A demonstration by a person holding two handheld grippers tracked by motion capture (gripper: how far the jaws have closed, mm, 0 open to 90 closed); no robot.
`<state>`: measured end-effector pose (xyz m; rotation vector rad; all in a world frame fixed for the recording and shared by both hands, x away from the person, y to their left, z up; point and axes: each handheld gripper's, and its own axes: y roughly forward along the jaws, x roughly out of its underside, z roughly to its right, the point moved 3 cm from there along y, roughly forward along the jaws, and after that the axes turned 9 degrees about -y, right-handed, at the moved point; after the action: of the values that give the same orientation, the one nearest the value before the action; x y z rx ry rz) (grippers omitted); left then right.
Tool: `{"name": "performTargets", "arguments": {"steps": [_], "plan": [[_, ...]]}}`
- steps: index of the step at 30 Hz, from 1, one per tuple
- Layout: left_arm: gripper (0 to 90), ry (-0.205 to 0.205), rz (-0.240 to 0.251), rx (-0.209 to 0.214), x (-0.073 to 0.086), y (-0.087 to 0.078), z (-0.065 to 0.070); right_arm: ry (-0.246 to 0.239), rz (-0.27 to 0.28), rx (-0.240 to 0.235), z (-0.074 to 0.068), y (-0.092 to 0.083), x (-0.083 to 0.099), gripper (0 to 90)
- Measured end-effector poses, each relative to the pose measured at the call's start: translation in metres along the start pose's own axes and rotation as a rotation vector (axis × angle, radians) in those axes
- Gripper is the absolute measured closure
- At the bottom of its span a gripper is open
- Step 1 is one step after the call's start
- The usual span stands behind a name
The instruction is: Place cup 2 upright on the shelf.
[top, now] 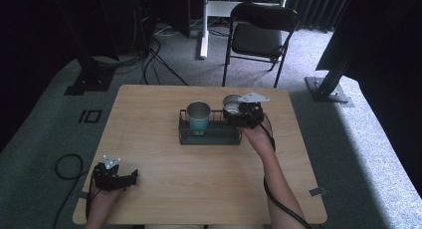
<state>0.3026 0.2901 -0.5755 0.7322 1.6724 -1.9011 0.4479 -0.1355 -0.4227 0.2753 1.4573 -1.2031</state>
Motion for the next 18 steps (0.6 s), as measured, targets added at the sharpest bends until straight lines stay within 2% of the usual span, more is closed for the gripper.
{"name": "performTargets", "arguments": {"steps": [4,7,8,10,14,18], "plan": [[2.0,0.0,0.0,0.0,0.0,0.0,0.0,0.0,-0.001,-0.012,-0.003,0.006,0.002,18.1],[2.0,0.0,0.0,0.0,0.0,0.0,0.0,-0.011,-0.009,-0.031,-0.006,0.009,0.003,18.1],[2.0,0.0,0.0,0.0,0.0,0.0,0.0,-0.022,-0.018,-0.05,-0.009,0.013,0.004,18.1],[2.0,0.0,0.0,0.0,0.0,0.0,0.0,-0.032,-0.024,-0.052,-0.012,0.016,0.005,18.1],[2.0,0.0,0.0,0.0,0.0,0.0,0.0,-0.028,-0.041,-0.07,-0.015,0.022,0.006,18.1],[2.0,0.0,0.0,0.0,0.0,0.0,0.0,-0.017,-0.052,-0.064,-0.018,0.027,0.008,18.1]]}}
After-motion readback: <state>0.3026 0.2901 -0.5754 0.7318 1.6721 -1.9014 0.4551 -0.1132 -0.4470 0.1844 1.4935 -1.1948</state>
